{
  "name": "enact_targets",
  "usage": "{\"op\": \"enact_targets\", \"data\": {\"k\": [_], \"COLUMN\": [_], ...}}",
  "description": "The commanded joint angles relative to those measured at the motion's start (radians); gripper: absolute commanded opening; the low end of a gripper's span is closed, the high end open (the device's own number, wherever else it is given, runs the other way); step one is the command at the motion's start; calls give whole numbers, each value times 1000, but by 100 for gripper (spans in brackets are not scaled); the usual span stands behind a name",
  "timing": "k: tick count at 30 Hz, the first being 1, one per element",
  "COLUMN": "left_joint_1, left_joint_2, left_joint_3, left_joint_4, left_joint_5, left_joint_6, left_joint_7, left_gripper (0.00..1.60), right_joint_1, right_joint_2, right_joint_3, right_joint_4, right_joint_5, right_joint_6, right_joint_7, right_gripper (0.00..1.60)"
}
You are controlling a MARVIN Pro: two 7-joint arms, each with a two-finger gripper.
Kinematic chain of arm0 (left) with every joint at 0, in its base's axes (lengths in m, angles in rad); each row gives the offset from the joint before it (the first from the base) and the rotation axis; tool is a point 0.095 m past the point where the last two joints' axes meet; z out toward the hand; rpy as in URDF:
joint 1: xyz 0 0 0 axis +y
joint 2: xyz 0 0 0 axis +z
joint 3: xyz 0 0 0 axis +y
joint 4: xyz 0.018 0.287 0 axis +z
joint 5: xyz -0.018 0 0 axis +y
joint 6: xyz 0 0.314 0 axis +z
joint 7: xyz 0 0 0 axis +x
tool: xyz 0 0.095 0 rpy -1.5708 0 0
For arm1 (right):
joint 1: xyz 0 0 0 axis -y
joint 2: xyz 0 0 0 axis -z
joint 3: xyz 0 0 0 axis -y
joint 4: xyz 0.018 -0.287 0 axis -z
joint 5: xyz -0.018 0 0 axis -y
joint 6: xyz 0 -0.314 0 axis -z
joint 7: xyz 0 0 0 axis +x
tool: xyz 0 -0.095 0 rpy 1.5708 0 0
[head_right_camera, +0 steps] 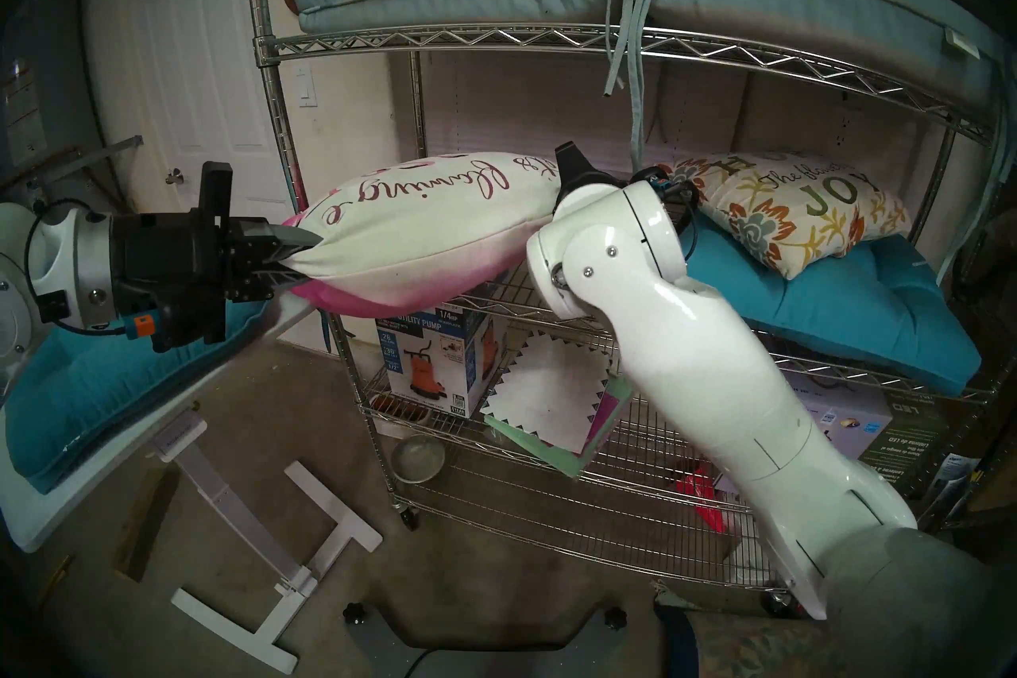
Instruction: Put cushion on the shelf
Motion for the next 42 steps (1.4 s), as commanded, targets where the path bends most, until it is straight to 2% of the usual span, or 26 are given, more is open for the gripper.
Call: {"op": "enact_targets", "data": {"k": [1, 6, 23, 32, 42], "left_joint_1": [-40, -56, -85, -88, -103], "left_joint_2": [74, 114, 159, 171, 177], "left_joint_3": [15, 51, 155, 215, 255], "left_joint_4": [1, 1, 1, 2, 112], "left_joint_5": [24, 42, 107, 175, 253], "left_joint_6": [40, 62, 101, 140, 158], "left_joint_7": [63, 114, 247, 302, 342], "left_gripper": [0, 0, 0, 0, 0], "right_joint_1": [36, 29, -11, -57, -114], "right_joint_2": [52, 70, 131, 160, 166], "right_joint_3": [67, 84, 131, 145, 139], "right_joint_4": [42, 55, 58, -15, -148], "right_joint_5": [2, 18, 72, 101, 118], "right_joint_6": [9, 23, 53, 48, 42], "right_joint_7": [18, 27, 44, 41, 13], "right_gripper": [0, 0, 0, 0, 0]}}
